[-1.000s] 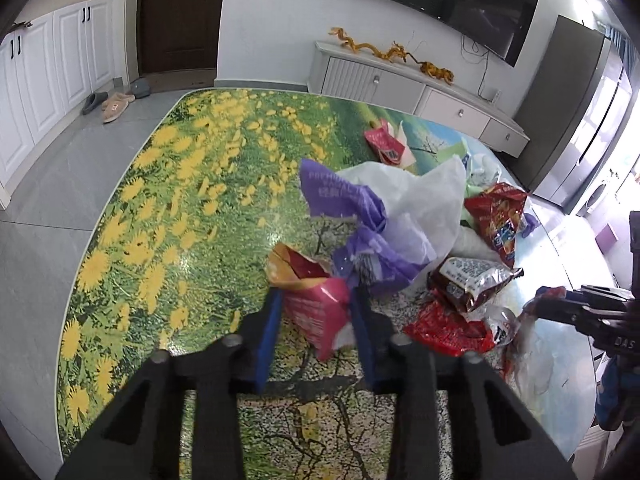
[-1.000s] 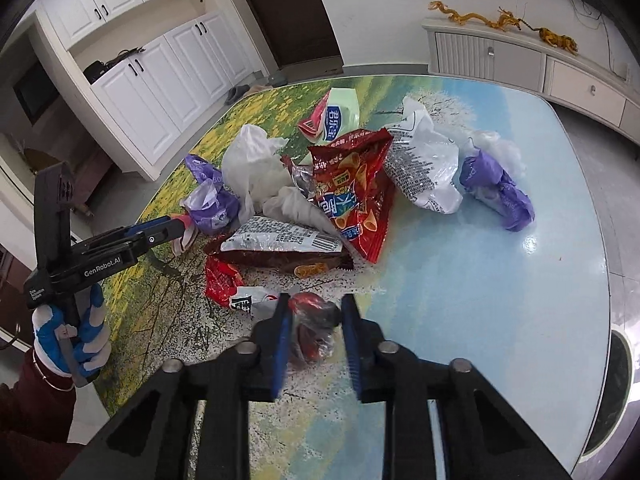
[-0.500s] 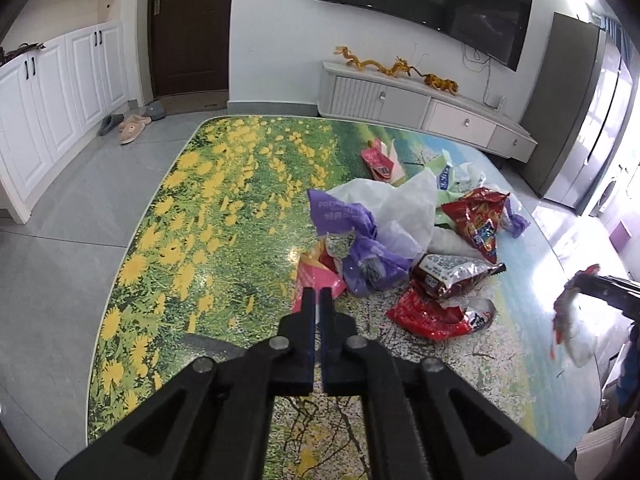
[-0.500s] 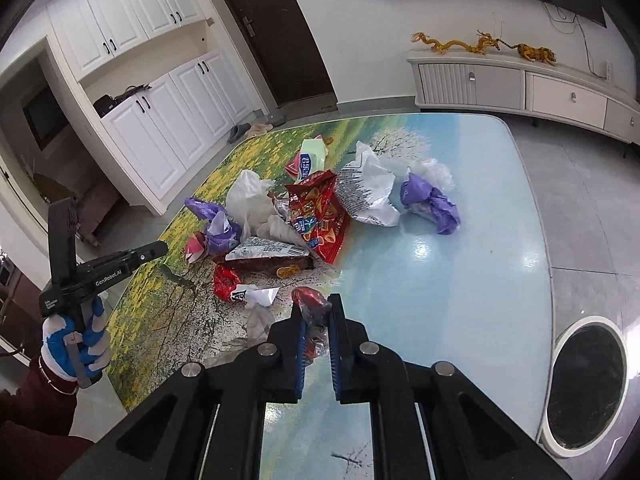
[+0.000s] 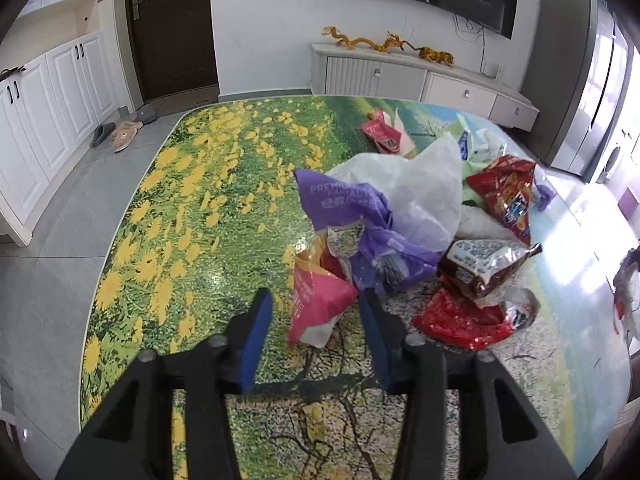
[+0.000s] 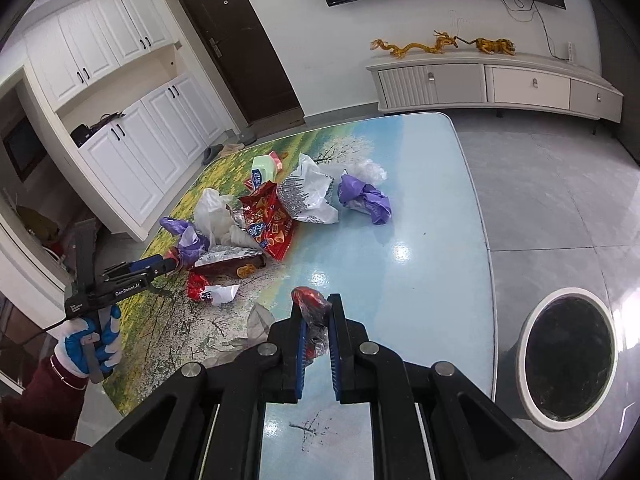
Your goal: Collect trash
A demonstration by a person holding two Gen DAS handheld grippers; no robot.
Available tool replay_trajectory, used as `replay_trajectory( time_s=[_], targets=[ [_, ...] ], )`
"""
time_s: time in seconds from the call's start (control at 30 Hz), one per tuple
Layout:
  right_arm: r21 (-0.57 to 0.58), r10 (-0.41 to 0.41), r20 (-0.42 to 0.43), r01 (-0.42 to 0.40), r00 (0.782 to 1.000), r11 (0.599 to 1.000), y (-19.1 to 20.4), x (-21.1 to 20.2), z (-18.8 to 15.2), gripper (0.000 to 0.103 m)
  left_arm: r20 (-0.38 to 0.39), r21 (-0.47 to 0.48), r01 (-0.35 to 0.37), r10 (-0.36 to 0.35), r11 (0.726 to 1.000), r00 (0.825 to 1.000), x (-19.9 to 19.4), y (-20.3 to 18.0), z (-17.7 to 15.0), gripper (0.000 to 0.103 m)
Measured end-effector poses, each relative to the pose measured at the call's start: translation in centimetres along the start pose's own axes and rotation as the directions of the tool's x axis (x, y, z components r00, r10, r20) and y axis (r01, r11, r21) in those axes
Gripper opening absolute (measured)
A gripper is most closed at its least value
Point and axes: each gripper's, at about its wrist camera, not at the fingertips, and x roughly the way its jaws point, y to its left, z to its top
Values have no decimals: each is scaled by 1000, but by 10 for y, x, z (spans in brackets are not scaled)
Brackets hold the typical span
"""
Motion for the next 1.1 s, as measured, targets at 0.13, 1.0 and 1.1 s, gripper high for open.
replay_trajectory(
  time_s=[0.13, 1.0, 1.1],
  targets=[
    [4, -19, 11, 19, 1000, 1000, -6, -5, -2, 10, -5, -13, 1, -1, 1000, 1000, 3, 5, -6, 21],
    [310, -506, 108, 454, 856, 835, -235, -111, -13, 10, -80, 328, 578, -588, 747, 805, -34, -327, 93, 20],
    [352, -524, 79, 468, 848, 811, -271, -112, -17, 12, -153, 340, 626, -616, 702, 773, -8, -389, 98, 20]
  ],
)
